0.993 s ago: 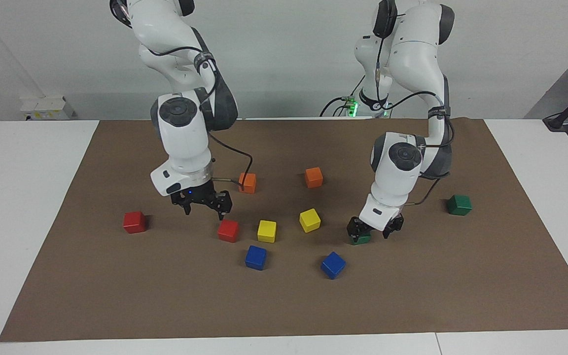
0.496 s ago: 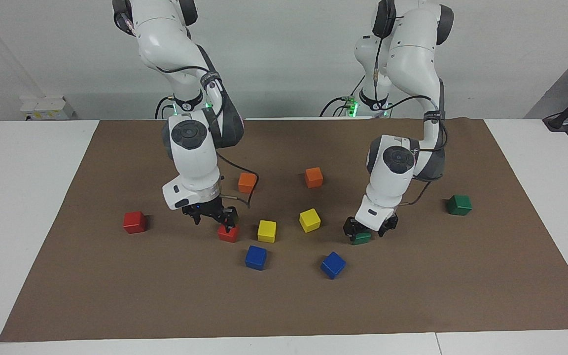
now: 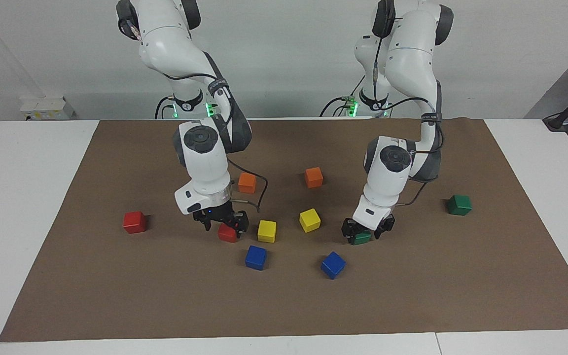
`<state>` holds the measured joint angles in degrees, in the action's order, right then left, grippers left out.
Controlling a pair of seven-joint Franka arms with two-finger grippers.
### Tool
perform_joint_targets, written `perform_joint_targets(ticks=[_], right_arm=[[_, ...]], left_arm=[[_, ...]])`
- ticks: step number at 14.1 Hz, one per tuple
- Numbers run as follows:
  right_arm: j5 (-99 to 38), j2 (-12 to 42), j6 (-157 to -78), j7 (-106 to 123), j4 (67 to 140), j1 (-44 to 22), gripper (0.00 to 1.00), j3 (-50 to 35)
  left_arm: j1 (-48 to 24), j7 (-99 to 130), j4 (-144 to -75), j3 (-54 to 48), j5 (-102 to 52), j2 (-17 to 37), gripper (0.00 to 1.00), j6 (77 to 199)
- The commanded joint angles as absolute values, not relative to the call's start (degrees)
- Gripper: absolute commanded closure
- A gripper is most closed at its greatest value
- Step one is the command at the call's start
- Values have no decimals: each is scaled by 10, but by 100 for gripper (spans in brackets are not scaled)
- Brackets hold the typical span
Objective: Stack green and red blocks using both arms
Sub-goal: 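Grasp the green cube with the left gripper while the right gripper grasps red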
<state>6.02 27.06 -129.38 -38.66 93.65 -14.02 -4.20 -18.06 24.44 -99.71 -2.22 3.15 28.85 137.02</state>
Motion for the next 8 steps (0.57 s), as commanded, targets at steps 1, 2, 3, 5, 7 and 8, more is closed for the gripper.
perform_joint_targets(ticks=[1, 2, 3, 5, 7, 8], right_arm=[[68, 280, -1305, -394, 938, -136, 0, -46], [66, 283, -1310, -393, 944, -135, 0, -46], [64, 282, -1320, -393, 956, -136, 0, -46], [64, 276, -1333, -390, 978, -136, 0, -46], [64, 272, -1335, -380, 990, -135, 1, -46], [64, 270, -1341, -377, 1000, -135, 0, -46]], left_arm=[[-192, 261, -1016, -15, 61, 283, 38, 1386], [-194, 261, -1015, -15, 62, 282, 59, 1382], [-195, 261, -1012, -15, 65, 282, 100, 1374], [-190, 260, -1007, -15, 81, 280, 100, 1361], [-183, 257, -998, -15, 81, 272, 100, 1340], [-169, 254, -993, -15, 81, 259, 100, 1324]])
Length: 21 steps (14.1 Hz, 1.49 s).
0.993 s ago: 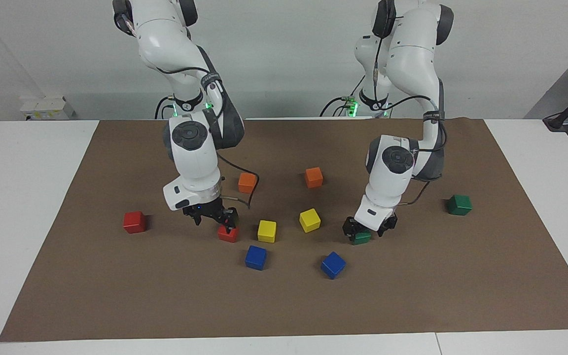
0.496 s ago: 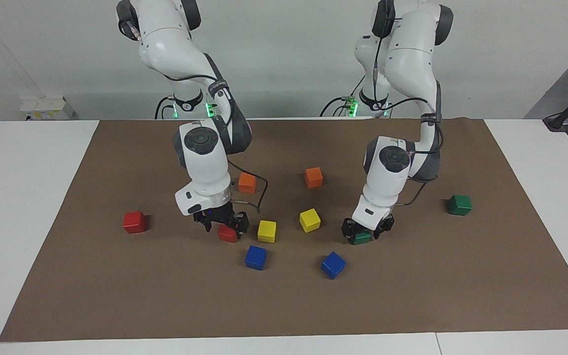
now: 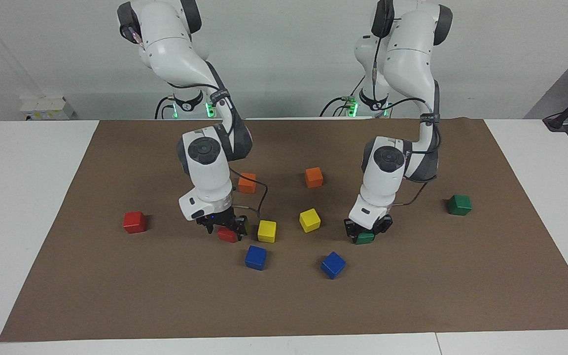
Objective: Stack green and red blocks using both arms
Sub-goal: 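Carry the green cube to the placed green while the right gripper carries red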
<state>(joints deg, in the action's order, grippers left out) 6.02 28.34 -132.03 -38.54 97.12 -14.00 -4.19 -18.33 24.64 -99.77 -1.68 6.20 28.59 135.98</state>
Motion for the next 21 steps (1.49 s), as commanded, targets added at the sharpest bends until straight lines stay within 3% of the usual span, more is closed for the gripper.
perform_joint_targets(ticks=[1, 8, 10, 11, 12, 13, 15, 18, 21], right_arm=[[64, 265, -1353, -377, 1016, -135, 0, -46], [64, 256, -1374, -377, 1049, -135, 5, -46], [63, 255, -1371, -372, 1049, -134, 25, -46], [63, 255, -1367, -362, 1049, -132, 48, -46], [63, 255, -1362, -357, 1048, -130, 79, -46], [64, 255, -1357, -354, 1045, -127, 95, -46], [63, 252, -1317, -333, 1021, -126, 100, -46], [61, 231, -1185, -255, 938, -100, 100, -44], [58, 186, -1143, -120, 925, -50, 97, -45]], left_arm=[[-153, 250, -993, -15, 81, 244, 100, 1310], [13, -55, -1030, -18, 40, 135, 100, 1191], [47, -140, -1048, -18, 36, 123, 100, 1193], [59, -175, -1055, -18, 23, 120, 100, 1193], [68, -203, -1063, -17, 13, 114, 100, 1195], [79, -221, -1078, -18, 7, 109, 100, 1201], [89, -246, -1107, -18, -3, 98, 100, 1222], [105, -269, -1157, -18, -11, 85, 100, 1279], [118, -295, -1164, -17, -31, 83, 100, 1289]])
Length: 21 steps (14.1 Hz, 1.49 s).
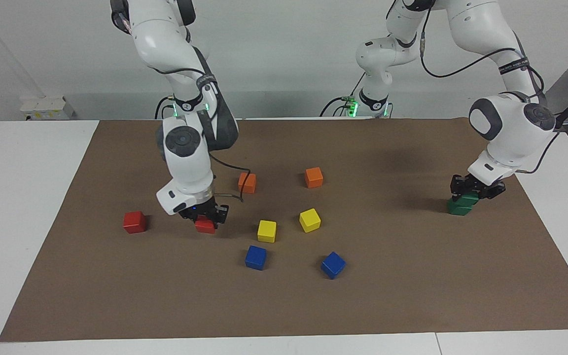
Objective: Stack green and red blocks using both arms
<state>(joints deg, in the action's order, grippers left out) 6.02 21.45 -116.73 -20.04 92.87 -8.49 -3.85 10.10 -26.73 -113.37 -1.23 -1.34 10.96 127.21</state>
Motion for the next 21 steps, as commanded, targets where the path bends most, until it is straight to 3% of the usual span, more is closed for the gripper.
perform_joint_targets(ticks=[1, 4, 7, 11, 21], right_arm=[[58, 177, -1135, -80, 925, -33, 95, -45], [49, 163, -1121, 21, 944, 26, 95, -45], [47, 148, -1172, 101, 991, 78, 95, -45], [46, 123, -1259, 112, 1084, 95, 95, -45], [43, 121, -1306, 127, 1131, 110, 95, -45]], left_arm=[[120, -302, -1164, -17, -32, 83, 100, 1290], [123, -303, -1177, -17, -40, 83, 100, 1309], [127, -302, -1207, -17, -55, 83, 100, 1355], [127, -301, -1208, -16, -55, 85, 100, 1361], [141, -302, -1206, -16, -55, 88, 100, 1375]])
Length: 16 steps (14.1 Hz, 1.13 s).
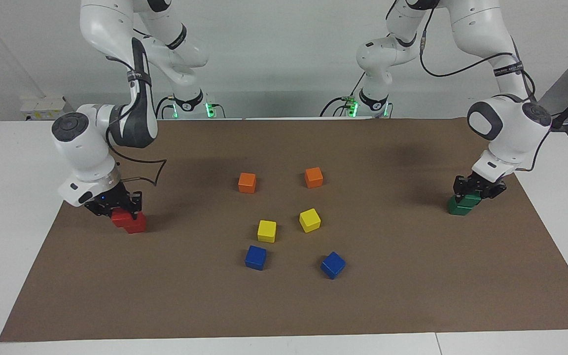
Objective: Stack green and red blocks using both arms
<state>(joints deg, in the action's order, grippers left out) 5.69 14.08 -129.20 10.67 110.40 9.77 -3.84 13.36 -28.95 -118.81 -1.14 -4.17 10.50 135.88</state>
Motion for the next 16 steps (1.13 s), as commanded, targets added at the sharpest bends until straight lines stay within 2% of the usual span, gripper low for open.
perform_joint_targets(ticks=[1, 12, 13, 14, 16], right_arm=[[36, 120, -1306, 127, 1135, 110, 95, -44], [35, 115, -1332, 125, 1158, 110, 95, -44], [35, 116, -1333, 125, 1159, 110, 95, -44], [35, 116, -1332, 125, 1159, 110, 95, -44], [35, 116, -1333, 124, 1160, 110, 95, -44]], left_arm=[[141, -301, -1206, -16, -55, 89, 100, 1376], [134, -304, -1217, -16, -55, 101, 100, 1409], [134, -304, -1217, -16, -55, 102, 65, 1410], [134, -304, -1217, -16, -55, 102, 1, 1411], [134, -304, -1216, -16, -55, 103, 0, 1411]])
